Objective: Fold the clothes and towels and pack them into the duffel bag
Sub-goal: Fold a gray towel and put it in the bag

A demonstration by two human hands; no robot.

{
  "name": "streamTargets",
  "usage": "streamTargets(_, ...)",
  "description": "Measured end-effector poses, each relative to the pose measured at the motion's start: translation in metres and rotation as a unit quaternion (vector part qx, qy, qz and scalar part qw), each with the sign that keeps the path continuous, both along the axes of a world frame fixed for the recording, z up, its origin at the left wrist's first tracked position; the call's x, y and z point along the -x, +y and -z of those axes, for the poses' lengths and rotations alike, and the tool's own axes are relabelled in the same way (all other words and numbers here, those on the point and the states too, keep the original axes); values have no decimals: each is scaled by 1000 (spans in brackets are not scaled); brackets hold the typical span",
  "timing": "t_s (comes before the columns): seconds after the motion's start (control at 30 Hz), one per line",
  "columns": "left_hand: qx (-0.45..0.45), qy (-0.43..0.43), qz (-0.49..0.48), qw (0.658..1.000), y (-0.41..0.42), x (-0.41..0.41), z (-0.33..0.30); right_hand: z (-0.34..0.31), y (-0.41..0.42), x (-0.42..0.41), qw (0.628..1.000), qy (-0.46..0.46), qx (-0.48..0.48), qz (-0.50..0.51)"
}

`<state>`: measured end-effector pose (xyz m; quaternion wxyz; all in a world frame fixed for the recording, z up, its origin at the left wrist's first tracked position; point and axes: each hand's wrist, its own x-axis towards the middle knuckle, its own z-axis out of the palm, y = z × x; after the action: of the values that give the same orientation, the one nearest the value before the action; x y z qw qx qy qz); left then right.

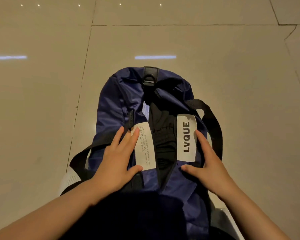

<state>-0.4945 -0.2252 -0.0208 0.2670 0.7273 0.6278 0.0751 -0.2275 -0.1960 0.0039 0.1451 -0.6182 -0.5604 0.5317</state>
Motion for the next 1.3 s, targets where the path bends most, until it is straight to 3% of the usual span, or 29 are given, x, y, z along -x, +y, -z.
streamTargets(0.1, -15, 19, -10, 1000, 3, -1, 11, 13, 10, -6, 994, 60, 87, -10)
streamTargets(0.17, -19, 24, -10, 999, 8, 2, 17, 17, 21, -3, 993, 46, 101, -40)
streamTargets(0.5, -82, 81, -15, 993, 100, 71, 27, 30, 139, 72, 990, -33, 32, -132)
streamTargets(0.7, -47, 176, -97, 978, 185, 166, 8, 26, 201, 174, 979, 92, 27, -180)
streamTargets(0.77, -16, 200, -119, 972, 200, 194, -2, 29, 201, 204, 969, 94, 25, -226)
streamTargets(0.97, -11, 148, -104, 983, 206, 218, -19, 37, 201, 218, 965, 96, 23, -244)
streamTargets(1.3, -37, 142, -146, 978, 198, 204, -2, 38, 184, 232, 964, 4, -48, -261)
